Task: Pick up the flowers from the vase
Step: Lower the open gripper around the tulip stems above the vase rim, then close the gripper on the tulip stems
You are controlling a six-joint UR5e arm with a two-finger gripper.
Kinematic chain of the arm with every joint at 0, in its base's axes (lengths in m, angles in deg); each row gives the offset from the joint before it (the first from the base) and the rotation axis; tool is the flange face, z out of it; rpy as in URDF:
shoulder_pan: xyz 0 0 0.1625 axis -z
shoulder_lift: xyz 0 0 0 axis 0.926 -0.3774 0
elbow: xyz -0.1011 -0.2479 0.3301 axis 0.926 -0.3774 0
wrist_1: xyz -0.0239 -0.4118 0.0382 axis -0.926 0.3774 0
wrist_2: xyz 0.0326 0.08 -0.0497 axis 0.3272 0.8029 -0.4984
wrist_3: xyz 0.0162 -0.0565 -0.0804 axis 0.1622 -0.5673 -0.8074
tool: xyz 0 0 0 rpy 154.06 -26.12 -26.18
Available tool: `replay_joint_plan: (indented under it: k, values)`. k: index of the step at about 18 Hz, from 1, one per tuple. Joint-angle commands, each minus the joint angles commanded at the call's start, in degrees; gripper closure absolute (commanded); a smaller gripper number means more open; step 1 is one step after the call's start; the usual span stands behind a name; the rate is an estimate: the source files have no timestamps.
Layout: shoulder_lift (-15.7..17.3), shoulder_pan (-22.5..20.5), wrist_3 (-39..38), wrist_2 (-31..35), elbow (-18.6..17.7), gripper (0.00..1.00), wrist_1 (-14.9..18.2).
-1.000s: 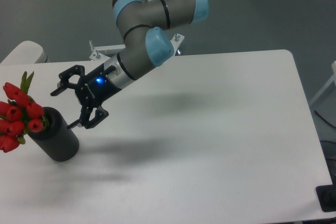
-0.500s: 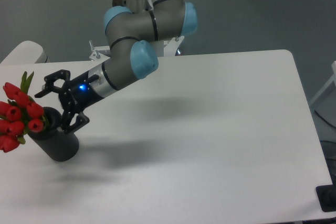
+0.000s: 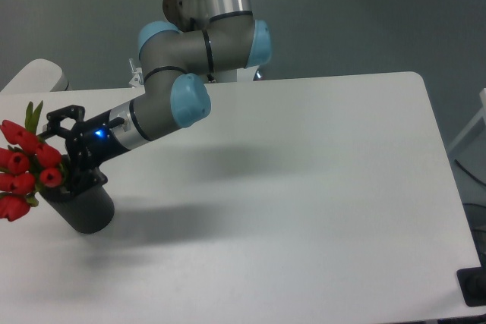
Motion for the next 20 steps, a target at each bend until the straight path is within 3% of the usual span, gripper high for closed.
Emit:
replay_joint_plan:
  k: [1,3,8,11,20]
  values:
    - [-0.52,0.52,0.0,0.0,0.53,0.01,-0.17]
    - [-1.06,0.79,-0.09,-0.09,1.06,0.12,-0.35]
    - [-1.06,0.71,0.0,-0.09,1.15,0.66,-0.44]
    - [-0.71,0.53,0.0,-0.09,1.23,0.88,-0.88]
    - [1.93,-2.45,-2.02,-3.86,1.41,0.89,-1.14]
